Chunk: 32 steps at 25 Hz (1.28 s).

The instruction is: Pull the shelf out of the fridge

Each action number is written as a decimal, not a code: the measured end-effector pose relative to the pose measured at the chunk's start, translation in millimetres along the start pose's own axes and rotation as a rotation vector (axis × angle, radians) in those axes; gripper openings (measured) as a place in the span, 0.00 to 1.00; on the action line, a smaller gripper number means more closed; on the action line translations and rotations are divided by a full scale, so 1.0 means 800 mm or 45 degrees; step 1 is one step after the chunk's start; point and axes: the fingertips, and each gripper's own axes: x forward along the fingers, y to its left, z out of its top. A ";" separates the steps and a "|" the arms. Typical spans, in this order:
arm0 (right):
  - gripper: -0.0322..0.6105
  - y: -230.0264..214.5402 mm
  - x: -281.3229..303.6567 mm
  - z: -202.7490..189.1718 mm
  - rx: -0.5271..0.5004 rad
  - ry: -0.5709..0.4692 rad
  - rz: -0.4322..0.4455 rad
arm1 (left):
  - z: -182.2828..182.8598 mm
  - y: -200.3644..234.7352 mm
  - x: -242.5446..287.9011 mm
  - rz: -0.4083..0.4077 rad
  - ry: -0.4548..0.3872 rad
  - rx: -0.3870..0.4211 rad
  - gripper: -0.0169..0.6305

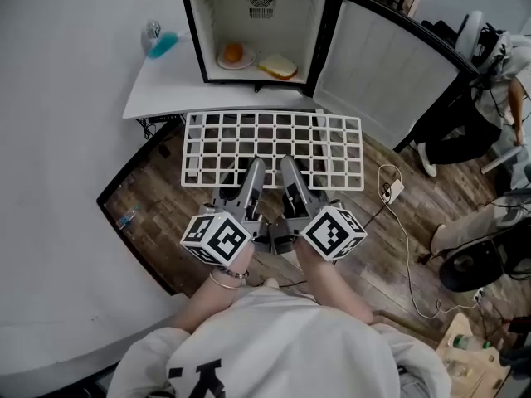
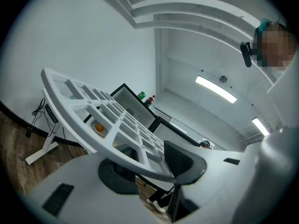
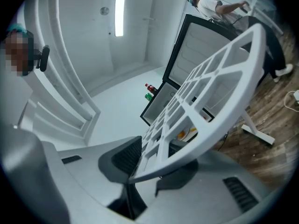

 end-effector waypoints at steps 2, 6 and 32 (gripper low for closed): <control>0.22 0.008 -0.001 -0.007 -0.003 -0.003 -0.004 | 0.005 0.003 -0.008 -0.007 0.002 -0.004 0.27; 0.22 0.027 -0.003 -0.025 -0.010 0.001 -0.013 | 0.017 0.012 -0.029 -0.010 0.004 -0.016 0.27; 0.22 0.071 -0.065 -0.081 -0.019 0.015 -0.076 | 0.011 0.010 -0.120 -0.007 0.049 -0.049 0.27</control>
